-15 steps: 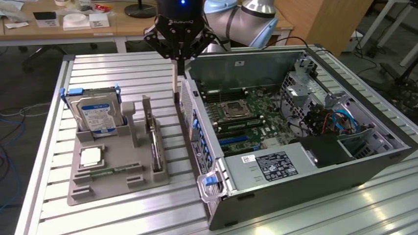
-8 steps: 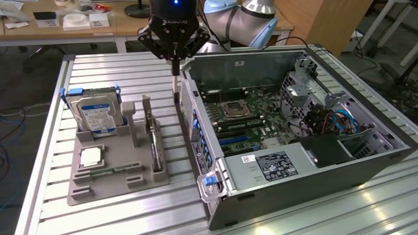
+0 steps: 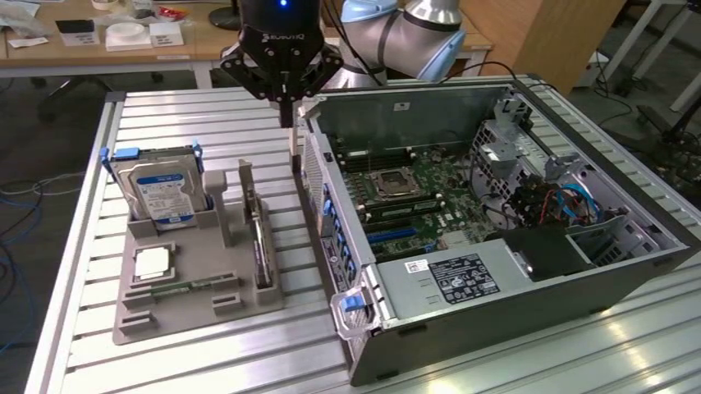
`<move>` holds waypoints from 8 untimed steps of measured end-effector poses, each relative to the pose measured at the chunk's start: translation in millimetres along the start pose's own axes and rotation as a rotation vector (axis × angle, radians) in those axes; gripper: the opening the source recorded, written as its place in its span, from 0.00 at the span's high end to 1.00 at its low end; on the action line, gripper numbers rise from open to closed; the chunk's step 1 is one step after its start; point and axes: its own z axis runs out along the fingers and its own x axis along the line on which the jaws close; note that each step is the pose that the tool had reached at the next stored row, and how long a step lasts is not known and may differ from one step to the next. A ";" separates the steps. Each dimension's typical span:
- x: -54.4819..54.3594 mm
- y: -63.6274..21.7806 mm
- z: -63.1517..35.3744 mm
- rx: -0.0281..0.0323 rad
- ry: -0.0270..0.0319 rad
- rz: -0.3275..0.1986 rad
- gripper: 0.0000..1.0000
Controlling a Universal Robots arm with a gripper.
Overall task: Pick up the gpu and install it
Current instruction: 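Reach for the gpu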
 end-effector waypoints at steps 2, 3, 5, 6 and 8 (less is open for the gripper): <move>2.2 -0.2 0.0 -0.0001 -0.0001 0.000 0.89; 3.3 -0.2 -0.1 0.0000 -0.0001 0.000 0.89; 5.6 -0.4 -0.1 -0.0001 -0.0003 0.000 0.89; 6.9 -0.5 -0.2 -0.0001 -0.0004 0.000 0.89; 9.6 -0.7 -0.2 -0.0001 -0.0007 0.000 0.89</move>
